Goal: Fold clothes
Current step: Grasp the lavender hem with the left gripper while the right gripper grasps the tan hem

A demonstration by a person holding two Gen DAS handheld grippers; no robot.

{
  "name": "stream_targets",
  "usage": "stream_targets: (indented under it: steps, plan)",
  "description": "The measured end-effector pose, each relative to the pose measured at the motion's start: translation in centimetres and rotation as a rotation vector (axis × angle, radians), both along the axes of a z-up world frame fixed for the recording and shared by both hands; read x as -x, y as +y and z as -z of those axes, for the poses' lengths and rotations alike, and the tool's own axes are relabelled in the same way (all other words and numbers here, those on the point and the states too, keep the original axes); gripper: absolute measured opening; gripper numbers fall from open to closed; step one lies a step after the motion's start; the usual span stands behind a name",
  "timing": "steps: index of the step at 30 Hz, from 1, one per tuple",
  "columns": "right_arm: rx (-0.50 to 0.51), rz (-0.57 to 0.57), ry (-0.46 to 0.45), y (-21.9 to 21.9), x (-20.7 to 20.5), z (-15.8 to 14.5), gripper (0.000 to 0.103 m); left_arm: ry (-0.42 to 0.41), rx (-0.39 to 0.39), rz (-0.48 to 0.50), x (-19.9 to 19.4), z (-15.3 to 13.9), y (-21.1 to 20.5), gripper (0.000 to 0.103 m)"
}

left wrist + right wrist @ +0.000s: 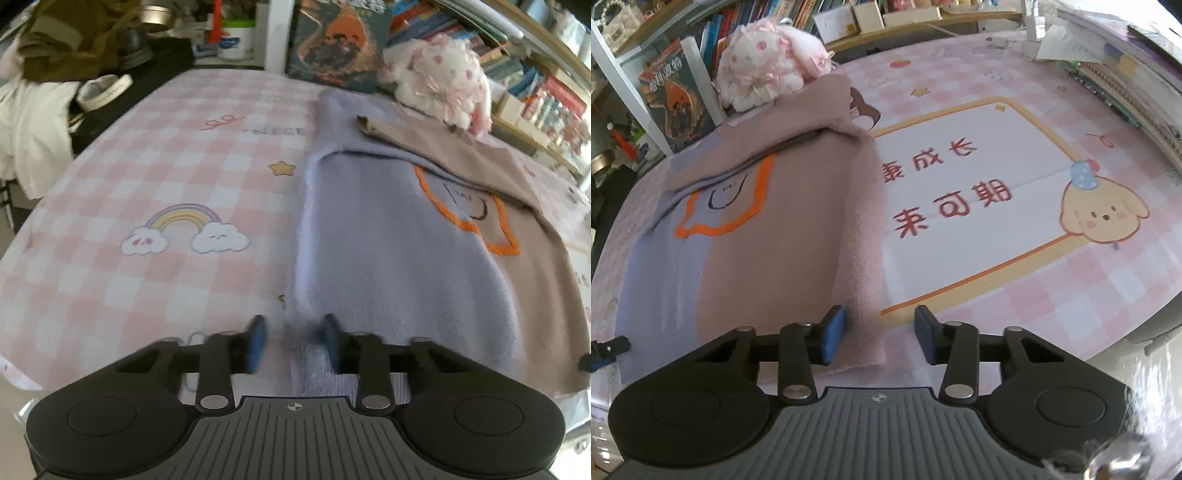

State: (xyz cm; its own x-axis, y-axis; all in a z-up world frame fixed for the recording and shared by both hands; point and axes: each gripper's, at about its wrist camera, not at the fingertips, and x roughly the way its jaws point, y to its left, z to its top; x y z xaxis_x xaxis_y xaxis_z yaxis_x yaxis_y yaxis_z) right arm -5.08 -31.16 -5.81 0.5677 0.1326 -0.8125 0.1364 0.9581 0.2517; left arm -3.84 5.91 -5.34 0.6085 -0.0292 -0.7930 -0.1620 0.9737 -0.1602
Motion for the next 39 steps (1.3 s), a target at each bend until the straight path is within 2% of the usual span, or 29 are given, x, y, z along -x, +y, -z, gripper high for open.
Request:
stream_targets:
  steps: [1, 2, 4, 5, 8, 10, 11, 14, 16, 19, 21, 24, 26, 27, 28, 31, 39]
  plan:
    - [0.007, -0.008, 0.002, 0.3, -0.1, 0.0, 0.035, -0.007, 0.003, 0.012, -0.1, -0.2, -0.2, 0.01]
    - [0.015, -0.017, 0.005, 0.6, -0.3, 0.0, 0.033, -0.014, 0.006, 0.024, -0.2, -0.4, -0.4, 0.008]
    - [0.012, -0.038, 0.011, 1.1, -0.6, 0.0, 0.012, -0.029, 0.012, 0.048, -0.3, -0.8, -0.7, 0.006]
    - [0.001, -0.05, 0.015, 1.3, -0.7, 0.0, 0.01, -0.036, 0.015, 0.06, -0.4, -1.0, -0.9, 0.006]
    - [-0.029, -0.056, -0.052, 1.9, -0.7, -1.1, 0.01, -0.058, 0.024, 0.096, -0.7, -1.5, -1.4, 0.007]
    - [-0.051, -0.076, -0.109, 2.3, -0.5, -1.9, 0.01, -0.037, 0.014, 0.111, -1.1, -1.4, -1.7, 0.008]
    - [-0.053, -0.088, -0.123, 2.5, -0.5, -2.2, 0.01, -0.022, 0.011, 0.107, -1.3, -1.2, -1.6, 0.013]
    - [-0.037, -0.052, -0.066, 2.3, -0.7, -1.5, 0.013, 0.021, 0.008, 0.088, -1.6, -0.5, -1.0, 0.018]
    - [-0.038, -0.026, -0.035, 2.0, -0.7, -1.1, 0.021, 0.041, 0.026, 0.071, -1.6, -0.2, -0.5, 0.026]
    - [-0.056, 0.003, -0.007, 1.4, -0.4, -0.6, 0.026, 0.058, 0.059, 0.054, -1.4, 0.4, 0.2, 0.045]
    - [-0.058, 0.004, 0.006, 1.4, -0.2, -0.2, 0.026, 0.05, 0.061, 0.056, -1.2, 0.5, 0.2, 0.049]
    - [-0.066, 0.004, 0.003, 1.5, -0.2, 0.1, 0.027, 0.036, 0.063, 0.061, -0.9, 0.8, 0.1, 0.046]
    - [-0.08, -0.01, 0.007, 1.5, -0.3, 0.2, 0.023, 0.026, 0.065, 0.064, -0.7, 1.0, 0.1, 0.026]
    - [-0.087, -0.018, 0.009, 1.5, -0.4, 0.3, 0.011, 0.031, 0.076, 0.054, -0.7, 1.0, 0.3, 0.01]
    - [-0.107, -0.019, 0.014, 1.4, -0.4, 0.5, 0.011, 0.035, 0.089, 0.043, -0.7, 1.1, 0.5, 0.006]
    - [-0.137, -0.009, 0.008, 0.9, -0.2, 0.2, 0.01, 0.025, 0.145, 0.015, -0.3, 0.8, 1.2, 0.005]
    - [-0.173, -0.029, -0.034, -0.3, 1.7, -1.6, 0.01, 0.002, 0.187, -0.002, 2.4, -0.4, 1.0, 0.005]
